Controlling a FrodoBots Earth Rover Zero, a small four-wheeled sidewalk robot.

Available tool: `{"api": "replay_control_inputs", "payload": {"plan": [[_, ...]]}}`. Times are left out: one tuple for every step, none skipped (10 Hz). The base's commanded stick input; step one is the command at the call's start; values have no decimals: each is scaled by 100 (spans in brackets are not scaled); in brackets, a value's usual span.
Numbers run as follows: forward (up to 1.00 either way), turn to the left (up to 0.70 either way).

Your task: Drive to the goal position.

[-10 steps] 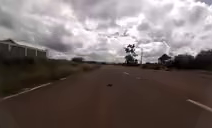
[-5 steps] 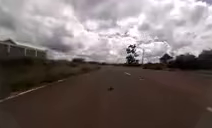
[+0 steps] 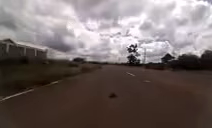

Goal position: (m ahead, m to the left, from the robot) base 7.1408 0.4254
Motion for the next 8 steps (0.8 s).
{"api": "replay_control_inputs", "payload": {"plan": [[100,0],[100,0],[100,0],[100,0],[100,0],[100,0],[100,0],[100,0]]}}
